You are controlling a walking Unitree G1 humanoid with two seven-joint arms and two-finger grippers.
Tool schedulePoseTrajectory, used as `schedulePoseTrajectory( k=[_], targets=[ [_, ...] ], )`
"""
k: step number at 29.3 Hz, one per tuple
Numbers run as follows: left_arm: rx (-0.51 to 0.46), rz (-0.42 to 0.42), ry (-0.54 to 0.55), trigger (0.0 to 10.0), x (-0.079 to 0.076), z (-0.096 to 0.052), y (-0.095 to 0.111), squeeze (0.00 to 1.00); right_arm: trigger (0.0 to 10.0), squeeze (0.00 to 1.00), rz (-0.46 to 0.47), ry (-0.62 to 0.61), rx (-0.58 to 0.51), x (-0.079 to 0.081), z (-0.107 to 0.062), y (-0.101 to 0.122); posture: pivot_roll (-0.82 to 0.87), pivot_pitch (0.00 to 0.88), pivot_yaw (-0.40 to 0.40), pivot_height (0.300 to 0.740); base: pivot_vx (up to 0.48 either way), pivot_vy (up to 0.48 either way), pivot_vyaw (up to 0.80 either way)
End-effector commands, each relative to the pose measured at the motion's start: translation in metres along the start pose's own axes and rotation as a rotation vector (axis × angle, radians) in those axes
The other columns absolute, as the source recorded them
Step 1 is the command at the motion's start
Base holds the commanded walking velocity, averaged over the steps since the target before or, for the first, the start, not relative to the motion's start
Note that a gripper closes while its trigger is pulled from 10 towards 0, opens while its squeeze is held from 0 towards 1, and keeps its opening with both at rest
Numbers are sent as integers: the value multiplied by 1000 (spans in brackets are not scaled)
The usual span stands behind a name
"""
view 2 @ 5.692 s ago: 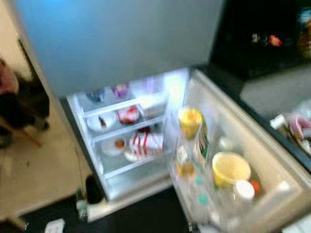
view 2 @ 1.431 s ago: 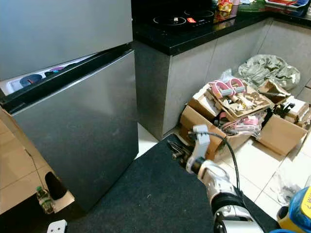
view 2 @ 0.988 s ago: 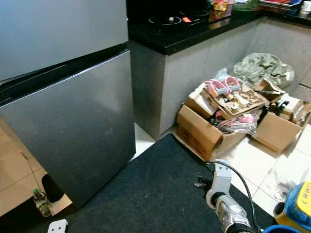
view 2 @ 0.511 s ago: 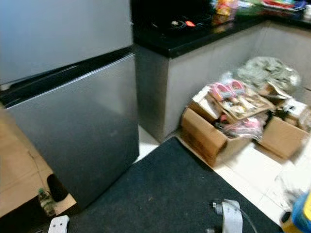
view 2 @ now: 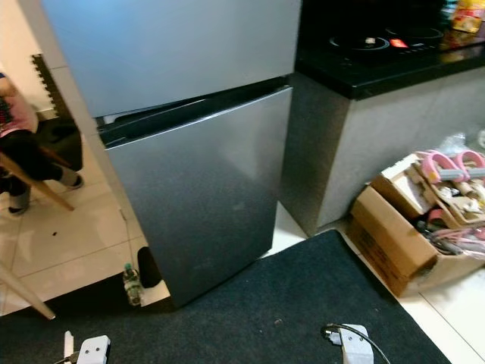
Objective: Restocking fridge
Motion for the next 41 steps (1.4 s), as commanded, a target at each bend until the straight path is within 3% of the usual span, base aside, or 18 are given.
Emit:
schedulePoseTrajectory(
  k=[1, 22, 41],
  targets=[
    [26, 3, 4, 10000, -1, 0, -7, 0, 10000, 0, -11, 1, -10, 2, 1, 5, -30, 0, 22, 740, 0, 0, 775],
    [10, -16, 7, 10000, -5, 2, 0, 0, 10000, 0, -28, -9, -23, 1, 3, 16, -47, 0, 20, 740, 0, 0, 779],
    [46, 29, 16, 10000, -3, 1, -10, 0, 10000, 0, -27, -11, -27, 1, 3, 16, -51, 0, 21, 740, 0, 0, 0]
  ],
)
Point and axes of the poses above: a point about 5 cm out from each wrist's last joint towards the gripper, its own z axis pointing out of the wrist towards the gripper, its own y axis along the axis of the wrist's last joint, x = y × z, the point moved 3 cm from there along z, pointing out of the wrist towards the gripper, and after that the axes turned 14 degrees about -z, right-handed, at the moved point
